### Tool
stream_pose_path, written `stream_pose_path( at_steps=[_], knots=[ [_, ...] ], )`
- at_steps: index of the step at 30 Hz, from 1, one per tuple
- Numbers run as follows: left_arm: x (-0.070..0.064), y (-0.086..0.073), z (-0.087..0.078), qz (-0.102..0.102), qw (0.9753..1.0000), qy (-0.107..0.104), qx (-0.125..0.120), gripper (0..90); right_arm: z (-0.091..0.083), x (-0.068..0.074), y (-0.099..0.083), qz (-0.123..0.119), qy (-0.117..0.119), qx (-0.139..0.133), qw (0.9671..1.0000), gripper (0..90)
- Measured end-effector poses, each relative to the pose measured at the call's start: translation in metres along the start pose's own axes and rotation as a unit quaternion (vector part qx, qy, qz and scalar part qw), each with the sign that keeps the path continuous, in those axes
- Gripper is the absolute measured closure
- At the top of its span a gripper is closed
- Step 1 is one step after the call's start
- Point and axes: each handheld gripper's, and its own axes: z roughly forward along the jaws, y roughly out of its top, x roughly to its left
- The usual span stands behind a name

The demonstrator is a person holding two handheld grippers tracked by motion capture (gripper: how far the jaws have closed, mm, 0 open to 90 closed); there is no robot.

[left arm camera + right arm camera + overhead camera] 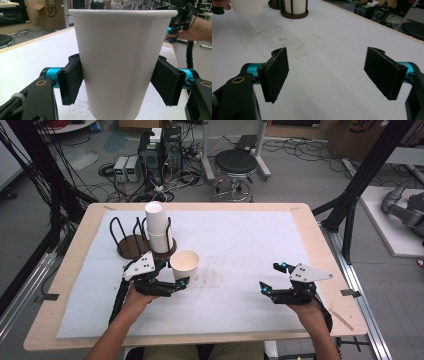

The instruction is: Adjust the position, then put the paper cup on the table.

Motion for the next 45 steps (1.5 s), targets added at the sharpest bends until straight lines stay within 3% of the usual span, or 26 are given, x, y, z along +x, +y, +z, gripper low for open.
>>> stream_pose_path(
  at_steps=[13,26,29,32,34,45],
  knots=[
    [0.000,0.008,0.005,0.004,0.9999,0.000,-0.011,29.7,-0.007,0.000,-0.003,0.005,-0.006,-0.004,1.0000,20.4],
    [0.014,0.021,0.016,-0.001,0.9992,-0.007,-0.040,29.6,-0.008,0.000,-0.004,0.006,-0.006,-0.003,1.0000,20.4],
    [0.020,0.021,0.023,-0.009,0.9988,-0.006,-0.047,29.7,-0.008,0.000,-0.005,0.004,-0.005,-0.004,1.0000,20.4],
    [0.031,0.016,0.035,-0.031,0.9974,0.011,-0.064,29.7,-0.010,0.001,-0.006,0.002,-0.004,-0.004,1.0000,20.4],
    [0.035,0.015,0.043,-0.035,0.9977,0.016,-0.056,29.7,-0.011,0.002,-0.007,0.007,-0.001,-0.003,1.0000,20.4],
    [0.044,0.025,0.081,-0.008,0.9994,0.018,-0.030,29.7,-0.014,0.000,-0.009,0.007,-0.002,-0.006,1.0000,20.5]
  ],
)
